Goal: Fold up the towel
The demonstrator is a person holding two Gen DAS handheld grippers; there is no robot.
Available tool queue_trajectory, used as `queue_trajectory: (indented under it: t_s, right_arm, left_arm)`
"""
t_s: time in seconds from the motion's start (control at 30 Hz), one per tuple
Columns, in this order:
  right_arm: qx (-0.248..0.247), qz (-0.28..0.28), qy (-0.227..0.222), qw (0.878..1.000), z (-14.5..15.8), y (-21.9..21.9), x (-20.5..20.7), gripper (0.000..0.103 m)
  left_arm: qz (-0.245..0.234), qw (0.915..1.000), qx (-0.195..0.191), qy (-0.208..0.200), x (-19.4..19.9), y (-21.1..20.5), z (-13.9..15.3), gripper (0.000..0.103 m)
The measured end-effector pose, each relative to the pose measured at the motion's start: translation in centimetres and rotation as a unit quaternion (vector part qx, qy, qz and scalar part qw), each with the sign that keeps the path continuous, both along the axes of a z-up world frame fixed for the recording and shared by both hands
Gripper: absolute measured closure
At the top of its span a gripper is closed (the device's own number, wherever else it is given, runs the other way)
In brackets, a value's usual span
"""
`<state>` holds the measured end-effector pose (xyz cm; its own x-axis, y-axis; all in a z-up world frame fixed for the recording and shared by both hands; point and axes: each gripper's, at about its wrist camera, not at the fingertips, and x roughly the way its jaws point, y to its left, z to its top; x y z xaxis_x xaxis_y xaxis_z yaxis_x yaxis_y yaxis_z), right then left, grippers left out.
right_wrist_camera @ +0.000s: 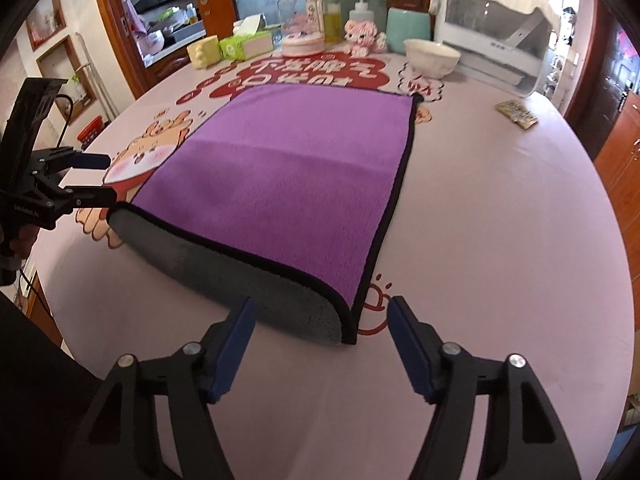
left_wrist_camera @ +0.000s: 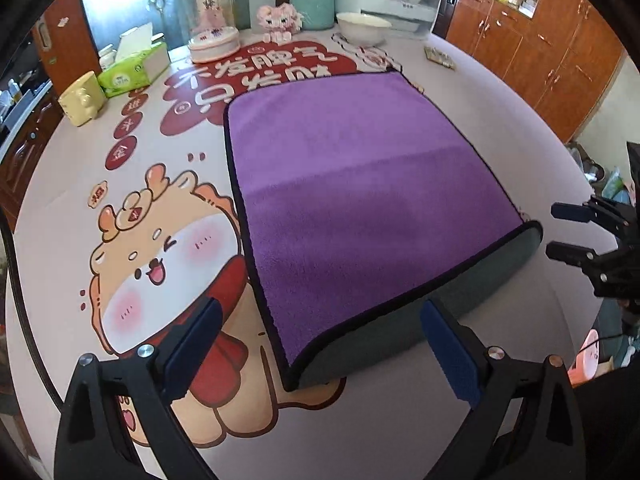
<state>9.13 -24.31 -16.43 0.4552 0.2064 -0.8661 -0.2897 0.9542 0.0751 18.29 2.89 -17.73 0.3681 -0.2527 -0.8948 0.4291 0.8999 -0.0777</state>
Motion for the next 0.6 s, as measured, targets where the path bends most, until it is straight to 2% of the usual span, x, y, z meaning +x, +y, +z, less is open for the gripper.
queue_trajectory:
  t_s: [0.13,0.3,0.6]
  right_arm:
    - [0.010,0.013,0.015,1.000,-1.0,-0.1,0.6,0.045]
    - [0.012,0.027,0.027,0.999,-1.8,0.2,1.2,0.052]
    - [0.013,0.019,0.025,0.999,-2.1,0.0,1.4,0.067]
  left_arm:
    - [-0.004,0.9998,-0.007,0.020,0.3,0.1,-1.0,0.017]
    - [-0.012,0.9994,-0.005,0.033,0.7,-0.2,-1.7,0.020]
    - [-0.018,0.9979,-0.015,0.060,0.4,-0.4,-2.5,0.044]
